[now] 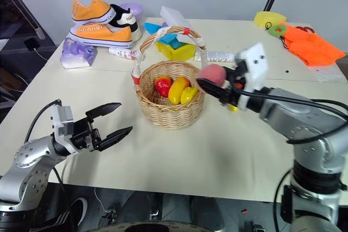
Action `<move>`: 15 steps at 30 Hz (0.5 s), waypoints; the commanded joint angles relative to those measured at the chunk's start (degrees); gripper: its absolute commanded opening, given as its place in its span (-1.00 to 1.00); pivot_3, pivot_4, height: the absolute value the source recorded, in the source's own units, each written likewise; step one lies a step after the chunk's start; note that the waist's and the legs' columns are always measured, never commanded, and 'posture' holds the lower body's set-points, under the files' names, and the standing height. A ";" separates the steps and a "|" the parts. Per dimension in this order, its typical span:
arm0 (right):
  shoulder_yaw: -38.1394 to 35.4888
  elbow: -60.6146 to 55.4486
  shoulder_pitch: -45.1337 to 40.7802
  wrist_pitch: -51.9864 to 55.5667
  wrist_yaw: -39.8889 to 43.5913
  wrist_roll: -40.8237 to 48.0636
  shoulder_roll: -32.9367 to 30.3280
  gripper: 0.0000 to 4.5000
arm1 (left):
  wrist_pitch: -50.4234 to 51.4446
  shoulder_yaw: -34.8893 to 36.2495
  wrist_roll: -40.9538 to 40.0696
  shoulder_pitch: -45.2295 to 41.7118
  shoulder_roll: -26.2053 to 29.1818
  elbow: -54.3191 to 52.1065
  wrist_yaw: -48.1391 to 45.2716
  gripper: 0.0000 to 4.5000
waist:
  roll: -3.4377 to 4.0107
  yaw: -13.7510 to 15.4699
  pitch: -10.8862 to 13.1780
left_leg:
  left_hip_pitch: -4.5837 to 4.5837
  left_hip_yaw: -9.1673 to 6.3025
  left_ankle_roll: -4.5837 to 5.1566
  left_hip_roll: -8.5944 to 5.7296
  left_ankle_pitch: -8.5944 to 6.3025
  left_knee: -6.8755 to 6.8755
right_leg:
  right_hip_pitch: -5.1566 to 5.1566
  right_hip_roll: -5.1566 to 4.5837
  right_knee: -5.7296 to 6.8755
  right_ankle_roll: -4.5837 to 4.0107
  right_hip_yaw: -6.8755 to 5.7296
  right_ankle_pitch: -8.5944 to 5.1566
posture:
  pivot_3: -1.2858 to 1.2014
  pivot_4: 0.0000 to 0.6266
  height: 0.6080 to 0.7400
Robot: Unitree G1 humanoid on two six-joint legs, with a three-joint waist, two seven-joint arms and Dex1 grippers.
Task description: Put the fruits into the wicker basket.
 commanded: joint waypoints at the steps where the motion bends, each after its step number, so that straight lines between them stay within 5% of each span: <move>1: 5.04 1.59 -3.02 -3.53 0.64 -2.10 2.38 0.25 | -1.77 0.28 0.55 0.16 0.10 -1.18 -0.28 1.00 | 0.01 0.05 0.00 | 0.00 0.00 0.00 0.00 0.00 -0.01 | -0.01 0.00 0.02 0.00 0.00 0.00 | 0.03 -0.52 1.00; 8: 13.33 9.38 -6.17 -12.88 5.17 -8.90 6.58 0.25 | -2.29 -0.37 0.83 1.02 -0.56 -1.97 0.51 1.00 | 0.00 -0.11 0.00 | -0.02 0.05 0.00 -0.02 0.00 0.01 | -0.01 -0.06 -0.02 0.00 0.00 0.01 | 0.03 -0.52 1.00; 12: 14.97 12.94 -6.15 -17.25 7.00 -11.82 8.76 0.95 | -2.67 -0.24 0.99 1.81 -0.81 -2.02 0.90 1.00 | 0.01 -0.08 0.00 | 0.04 0.12 0.00 0.01 0.00 -0.04 | -0.05 -0.10 0.03 0.02 -0.02 0.02 | 0.03 -0.52 1.00; 15: 13.62 10.98 -4.37 -16.84 7.79 -11.84 7.05 0.95 | -2.94 -0.32 1.02 2.21 -0.70 -2.28 0.96 1.00 | 0.01 0.12 0.00 | 0.03 0.13 0.00 0.00 0.00 -0.08 | -0.07 -0.10 0.03 0.02 -0.02 0.03 | 0.03 -0.52 1.00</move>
